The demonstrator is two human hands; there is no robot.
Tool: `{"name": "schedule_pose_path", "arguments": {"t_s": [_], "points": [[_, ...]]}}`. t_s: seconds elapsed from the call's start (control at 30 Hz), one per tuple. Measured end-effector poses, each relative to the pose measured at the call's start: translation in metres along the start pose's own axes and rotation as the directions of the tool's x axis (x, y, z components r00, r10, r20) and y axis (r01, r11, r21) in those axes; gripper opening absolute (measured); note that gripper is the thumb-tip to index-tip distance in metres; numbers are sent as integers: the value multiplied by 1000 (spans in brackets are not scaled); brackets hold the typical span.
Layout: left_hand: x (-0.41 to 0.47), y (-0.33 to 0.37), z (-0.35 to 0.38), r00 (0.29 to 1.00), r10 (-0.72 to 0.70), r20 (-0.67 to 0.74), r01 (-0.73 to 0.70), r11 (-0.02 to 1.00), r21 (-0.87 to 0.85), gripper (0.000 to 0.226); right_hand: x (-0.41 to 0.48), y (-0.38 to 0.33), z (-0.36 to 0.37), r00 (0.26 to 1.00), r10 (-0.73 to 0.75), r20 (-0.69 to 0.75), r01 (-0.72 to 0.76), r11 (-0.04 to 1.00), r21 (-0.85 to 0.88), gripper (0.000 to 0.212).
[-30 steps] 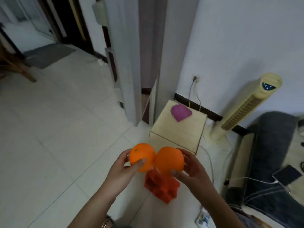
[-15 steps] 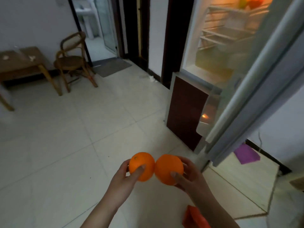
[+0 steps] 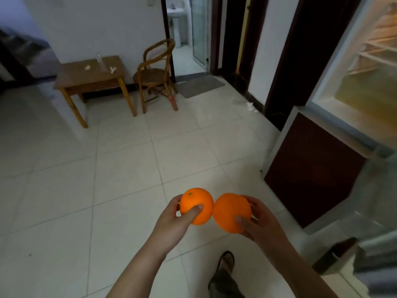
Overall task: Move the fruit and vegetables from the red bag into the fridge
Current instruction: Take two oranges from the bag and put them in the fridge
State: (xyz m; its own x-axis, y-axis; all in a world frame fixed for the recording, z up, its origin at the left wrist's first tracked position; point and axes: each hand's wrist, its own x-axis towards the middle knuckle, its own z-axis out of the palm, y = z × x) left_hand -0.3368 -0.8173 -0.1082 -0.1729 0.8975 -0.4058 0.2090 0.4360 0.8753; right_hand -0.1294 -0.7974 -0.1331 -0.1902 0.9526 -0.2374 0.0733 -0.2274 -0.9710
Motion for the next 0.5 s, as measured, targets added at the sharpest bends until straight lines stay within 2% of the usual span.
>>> {"name": "schedule_pose_path", "arguments": {"t_s": [0.3,0.43,0.5], "points": [[161,109,49,995,72,74,-77,995,70,42,155,-46,-79,994,-30,-106,39,995,90,69],[229,177,80,982,180,60,-186,978,99,56,222,-87,-126,989,-54,-137,81,976,203,66],[256,206,96,969,237,73,-244,964,110,55,247,-102,-146,982,-70,-177,113,963,246,69]]}}
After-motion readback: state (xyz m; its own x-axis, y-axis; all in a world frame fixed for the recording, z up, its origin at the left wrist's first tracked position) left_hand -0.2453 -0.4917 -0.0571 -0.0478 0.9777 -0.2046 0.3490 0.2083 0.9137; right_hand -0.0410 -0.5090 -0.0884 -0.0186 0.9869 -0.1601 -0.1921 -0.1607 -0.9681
